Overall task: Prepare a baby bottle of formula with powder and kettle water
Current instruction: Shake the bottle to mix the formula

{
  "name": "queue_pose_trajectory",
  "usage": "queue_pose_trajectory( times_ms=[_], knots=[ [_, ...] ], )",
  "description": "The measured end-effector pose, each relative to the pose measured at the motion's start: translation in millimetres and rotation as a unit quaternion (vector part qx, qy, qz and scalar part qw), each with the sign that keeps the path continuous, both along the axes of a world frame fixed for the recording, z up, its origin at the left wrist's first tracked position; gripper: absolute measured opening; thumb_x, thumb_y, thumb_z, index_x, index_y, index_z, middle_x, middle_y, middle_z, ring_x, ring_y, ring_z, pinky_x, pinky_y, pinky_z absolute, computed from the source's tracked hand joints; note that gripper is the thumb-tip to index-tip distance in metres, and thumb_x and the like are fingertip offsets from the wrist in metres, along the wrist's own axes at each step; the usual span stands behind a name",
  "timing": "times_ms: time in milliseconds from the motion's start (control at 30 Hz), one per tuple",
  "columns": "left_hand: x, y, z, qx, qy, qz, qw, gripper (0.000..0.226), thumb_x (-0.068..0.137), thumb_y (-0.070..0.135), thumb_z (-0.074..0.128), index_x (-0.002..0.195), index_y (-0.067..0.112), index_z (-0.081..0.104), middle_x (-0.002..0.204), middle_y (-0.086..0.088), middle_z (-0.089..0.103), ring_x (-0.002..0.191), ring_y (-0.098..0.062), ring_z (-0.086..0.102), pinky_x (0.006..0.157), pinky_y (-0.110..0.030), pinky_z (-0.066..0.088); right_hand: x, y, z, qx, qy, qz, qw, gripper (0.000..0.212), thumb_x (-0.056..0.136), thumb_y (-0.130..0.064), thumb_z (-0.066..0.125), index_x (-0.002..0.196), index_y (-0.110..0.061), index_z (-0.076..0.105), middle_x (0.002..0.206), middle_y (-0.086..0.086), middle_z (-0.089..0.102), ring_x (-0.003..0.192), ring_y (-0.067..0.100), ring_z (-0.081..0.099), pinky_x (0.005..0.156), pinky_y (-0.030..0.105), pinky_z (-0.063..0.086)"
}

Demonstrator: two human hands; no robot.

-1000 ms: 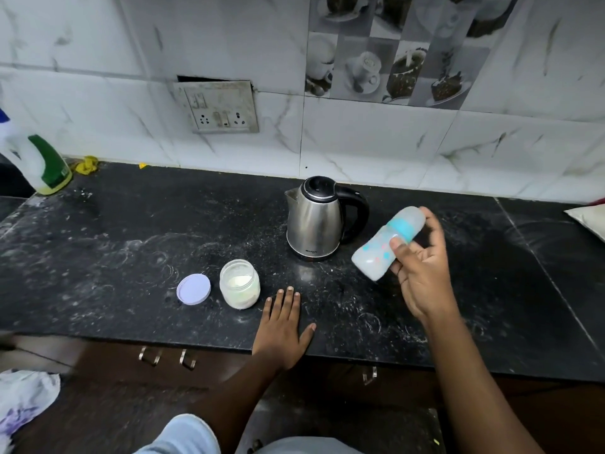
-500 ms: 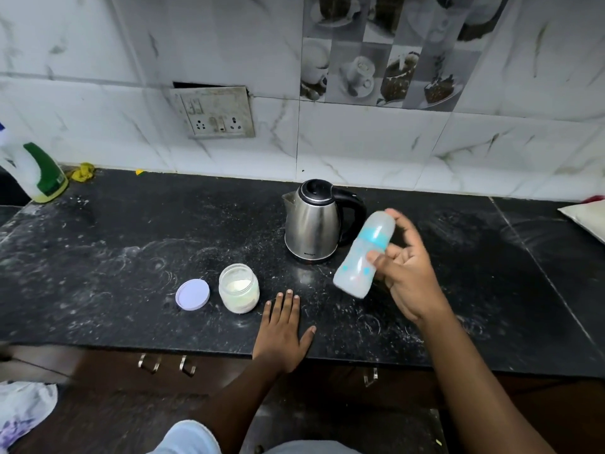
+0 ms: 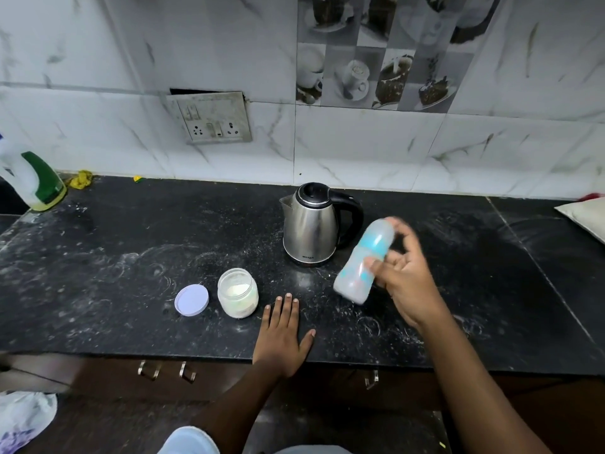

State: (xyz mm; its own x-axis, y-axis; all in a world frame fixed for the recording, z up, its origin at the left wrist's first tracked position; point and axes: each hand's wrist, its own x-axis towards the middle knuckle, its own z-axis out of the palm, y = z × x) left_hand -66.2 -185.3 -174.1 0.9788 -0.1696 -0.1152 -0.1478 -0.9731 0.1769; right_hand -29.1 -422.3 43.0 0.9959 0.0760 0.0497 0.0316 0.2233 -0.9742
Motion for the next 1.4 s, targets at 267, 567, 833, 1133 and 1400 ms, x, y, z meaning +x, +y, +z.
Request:
queue_pose_trajectory(
  times_ms=[267, 567, 833, 1133, 1400],
  knots=[
    [0.2, -0.3, -1.2, 0.003, 0.0, 0.001, 1.0, 0.095, 0.097, 0.073, -0.001, 0.171, 0.013, -0.002, 0.18, -0.008, -0.01, 0.166, -0.025, -0.014, 0.134, -0.047, -0.011, 3.1, 4.8, -0.2, 0.07, -0.011, -0.092, 0.993, 0.082, 0.08, -0.009, 0.085, 0.147, -0.032, 0.044, 0.119, 0.011, 0.076, 0.112, 0.029, 0.072, 0.093, 0.049, 0.061],
    [0.3, -0.4, -1.4, 0.001, -0.003, 0.002, 1.0, 0.095, 0.098, 0.073, -0.001, 0.171, 0.013, -0.002, 0.18, -0.008, -0.009, 0.166, -0.025, -0.014, 0.134, -0.046, -0.011, 1.8, 3.5, -0.5, 0.074, -0.004, -0.088, 0.993, 0.081, 0.08, -0.012, 0.086, 0.147, -0.031, 0.045, 0.12, 0.015, 0.075, 0.11, 0.029, 0.073, 0.093, 0.052, 0.061],
    [0.3, -0.4, -2.1, -0.002, -0.01, 0.002, 1.0, 0.092, 0.1, 0.072, 0.005, 0.172, 0.013, 0.001, 0.18, -0.008, -0.006, 0.167, -0.026, -0.011, 0.133, -0.046, -0.011, 2.0, -1.7, 4.5, 0.058, -0.029, -0.098, 0.993, 0.081, 0.078, -0.007, 0.086, 0.145, -0.034, 0.049, 0.121, 0.016, 0.075, 0.108, 0.029, 0.074, 0.088, 0.043, 0.063],
    [0.2, 0.1, -2.1, -0.008, -0.011, 0.001, 1.0, 0.091, 0.102, 0.071, 0.009, 0.172, 0.013, 0.001, 0.181, -0.008, -0.005, 0.167, -0.026, -0.01, 0.134, -0.046, -0.01, -3.0, 2.5, 7.2, 0.048, -0.03, -0.101, 0.993, 0.08, 0.077, -0.008, 0.085, 0.143, -0.035, 0.05, 0.121, 0.019, 0.074, 0.107, 0.03, 0.074, 0.088, 0.045, 0.063],
    [-0.2, 0.3, -2.5, -0.008, -0.011, 0.0, 1.0, 0.093, 0.1, 0.072, 0.006, 0.172, 0.013, 0.002, 0.181, -0.008, -0.004, 0.167, -0.026, -0.01, 0.134, -0.046, -0.01, -6.2, 8.4, 9.7, -0.01, -0.059, -0.069, 0.996, 0.084, 0.075, 0.003, 0.089, 0.136, -0.045, 0.056, 0.122, 0.011, 0.076, 0.109, 0.03, 0.075, 0.086, 0.039, 0.063]
  ],
)
